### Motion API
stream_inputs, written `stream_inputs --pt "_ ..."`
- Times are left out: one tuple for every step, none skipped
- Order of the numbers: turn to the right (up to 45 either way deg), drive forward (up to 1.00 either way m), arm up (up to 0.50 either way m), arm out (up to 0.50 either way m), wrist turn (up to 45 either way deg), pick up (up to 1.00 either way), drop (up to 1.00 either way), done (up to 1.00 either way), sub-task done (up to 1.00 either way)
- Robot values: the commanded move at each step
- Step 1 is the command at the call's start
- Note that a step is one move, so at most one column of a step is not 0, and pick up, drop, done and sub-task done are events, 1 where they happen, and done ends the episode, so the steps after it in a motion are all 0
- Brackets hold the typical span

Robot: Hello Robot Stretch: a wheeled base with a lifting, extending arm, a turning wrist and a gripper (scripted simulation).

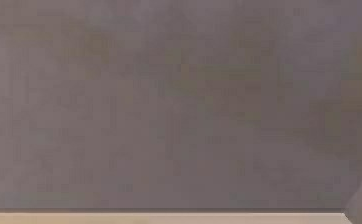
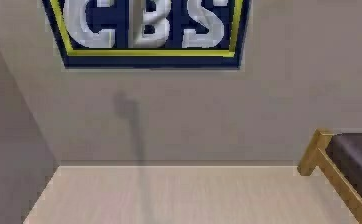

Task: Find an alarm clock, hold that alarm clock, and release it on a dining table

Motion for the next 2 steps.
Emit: stream_inputs --pt "-45.0 0.00 0.00 0.00 0.0 0.00 0.00 0.00 0.00" --pt "-36.0 0.00 0.00 0.00 0.0 0.00 0.00 0.00 0.00"
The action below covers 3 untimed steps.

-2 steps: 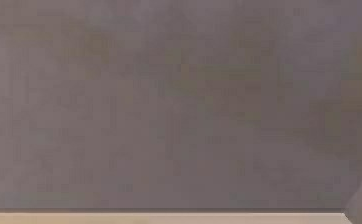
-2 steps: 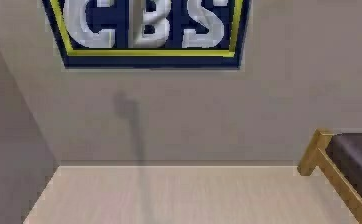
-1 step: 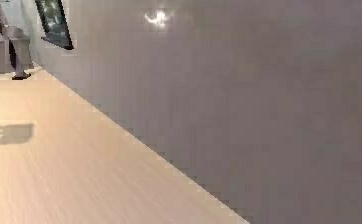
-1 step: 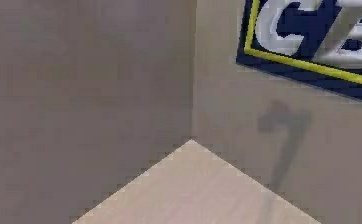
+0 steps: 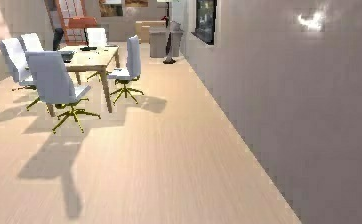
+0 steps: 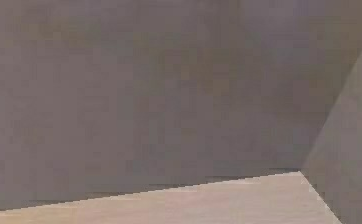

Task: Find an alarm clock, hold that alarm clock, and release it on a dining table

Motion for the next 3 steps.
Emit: stream_inputs --pt "0.0 1.00 0.00 0.00 0.0 0.00 0.00 0.00 0.00" --pt "0.0 1.00 0.00 0.00 0.0 0.00 0.00 0.00 0.00" --pt "0.0 0.85 0.00 0.00 0.0 0.00 0.00 0.00 0.00"
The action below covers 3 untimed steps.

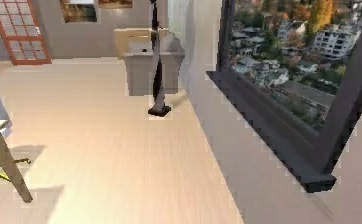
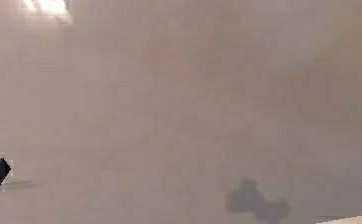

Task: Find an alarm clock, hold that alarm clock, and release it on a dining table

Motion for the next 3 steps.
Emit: stream_inputs --pt "-6.0 0.00 0.00 0.00 0.0 0.00 0.00 0.00 0.00" --pt "0.0 0.75 0.00 0.00 0.0 0.00 0.00 0.00 0.00" --pt "-24.0 0.00 0.00 0.00 0.0 0.00 0.00 0.00 0.00"
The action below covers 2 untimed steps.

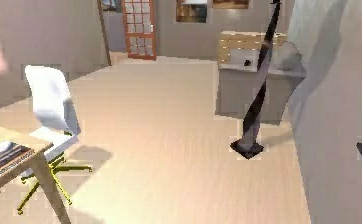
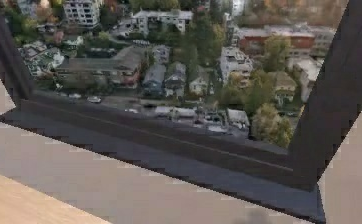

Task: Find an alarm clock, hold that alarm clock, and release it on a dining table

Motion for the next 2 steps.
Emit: stream_inputs --pt "0.0 1.00 0.00 0.00 0.0 0.00 0.00 0.00 0.00" --pt "-6.0 0.00 0.00 0.00 0.0 0.00 0.00 0.00 0.00"
